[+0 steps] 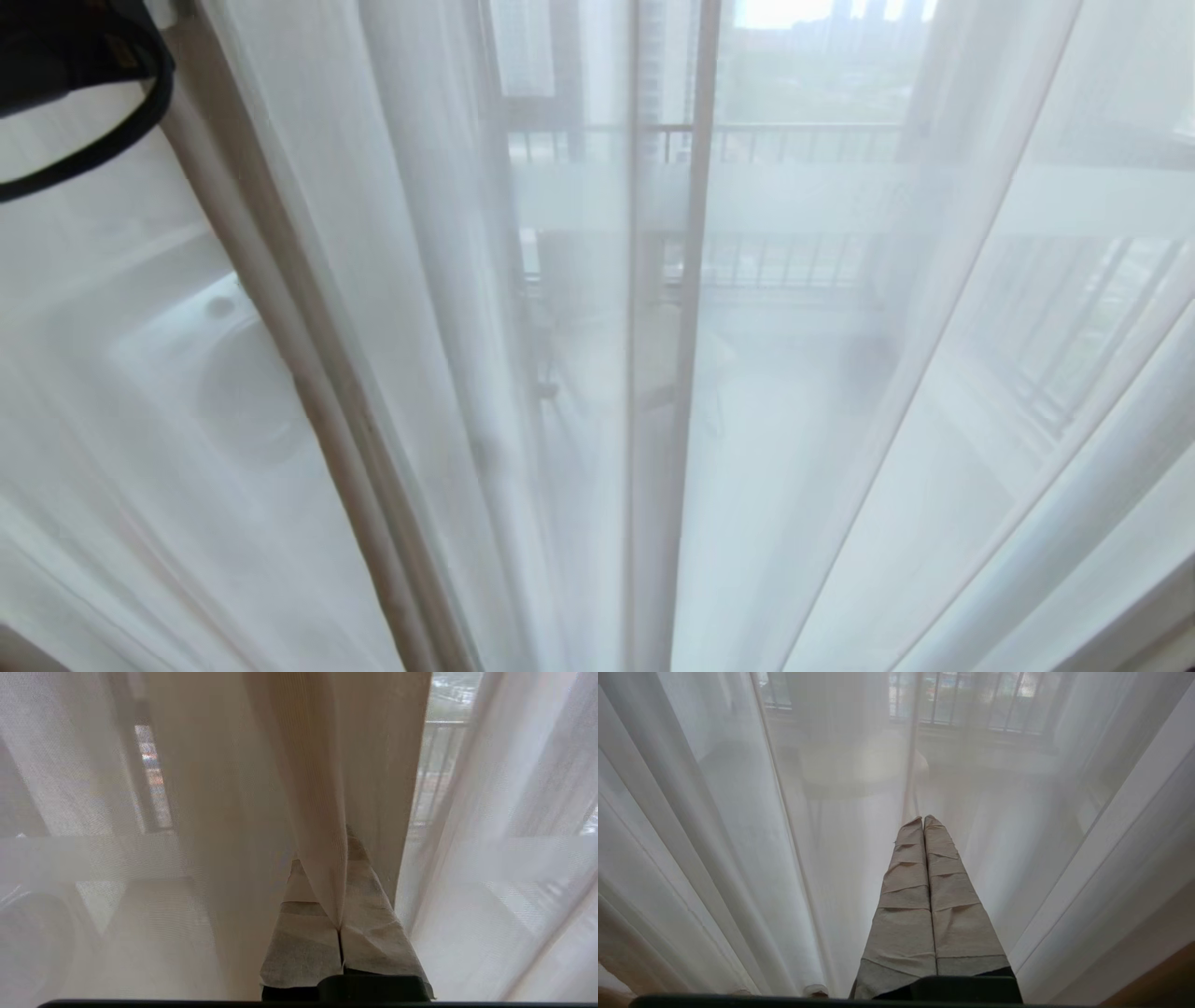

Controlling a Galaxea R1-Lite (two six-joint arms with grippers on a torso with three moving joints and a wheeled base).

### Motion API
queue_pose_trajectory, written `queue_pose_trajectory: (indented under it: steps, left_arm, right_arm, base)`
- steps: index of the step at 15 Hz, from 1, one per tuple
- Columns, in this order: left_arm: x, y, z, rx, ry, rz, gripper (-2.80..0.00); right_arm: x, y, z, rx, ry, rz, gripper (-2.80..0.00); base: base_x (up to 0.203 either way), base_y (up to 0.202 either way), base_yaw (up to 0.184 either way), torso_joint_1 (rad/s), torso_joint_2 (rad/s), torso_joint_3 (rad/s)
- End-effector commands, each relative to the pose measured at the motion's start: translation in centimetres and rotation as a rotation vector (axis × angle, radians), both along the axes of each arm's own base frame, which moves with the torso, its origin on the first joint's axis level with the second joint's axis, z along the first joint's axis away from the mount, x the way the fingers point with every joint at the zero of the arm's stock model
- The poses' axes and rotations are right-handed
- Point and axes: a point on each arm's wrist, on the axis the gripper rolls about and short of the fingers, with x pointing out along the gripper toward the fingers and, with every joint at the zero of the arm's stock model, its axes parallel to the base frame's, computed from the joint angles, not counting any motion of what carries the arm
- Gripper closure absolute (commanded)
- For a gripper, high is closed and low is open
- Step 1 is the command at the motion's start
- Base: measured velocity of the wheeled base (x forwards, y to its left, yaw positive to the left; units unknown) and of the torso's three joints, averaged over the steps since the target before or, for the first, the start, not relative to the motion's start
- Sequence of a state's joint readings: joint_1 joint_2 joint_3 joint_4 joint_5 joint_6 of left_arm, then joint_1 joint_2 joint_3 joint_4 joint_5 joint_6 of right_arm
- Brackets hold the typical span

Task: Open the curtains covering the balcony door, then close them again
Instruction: Close the inner curtains on both sides

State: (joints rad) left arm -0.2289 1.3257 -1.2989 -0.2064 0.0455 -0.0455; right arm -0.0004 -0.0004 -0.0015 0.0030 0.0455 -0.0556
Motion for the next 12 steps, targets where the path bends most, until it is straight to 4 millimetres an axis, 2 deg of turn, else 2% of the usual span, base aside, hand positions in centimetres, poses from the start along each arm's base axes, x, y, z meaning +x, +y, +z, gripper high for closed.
queue_pose_trajectory:
  steps: [1,8,12]
  left_arm:
    - [0.0,0.0,0.0,-0.002,-0.003,0.002,0.00]
    - [-0.5,-0.1,0.5,-0.008,-0.024,-0.011,0.00]
    - [-1.7,-1.9,1.3,-0.019,-0.051,-0.116,0.00]
  right_arm:
    - [0.0,0.0,0.0,-0.001,0.002,0.001,0.00]
    - [0.0,0.0,0.0,-0.001,0.001,0.001,0.00]
    - [0.0,0.0,0.0,-0.001,-0.001,0.001,0.00]
  base:
    - [0.000,0.000,0.000,0.000,0.00,0.000]
    - [0.000,0.000,0.000,0.000,0.00,0.000]
    - [0.000,0.000,0.000,0.000,0.00,0.000]
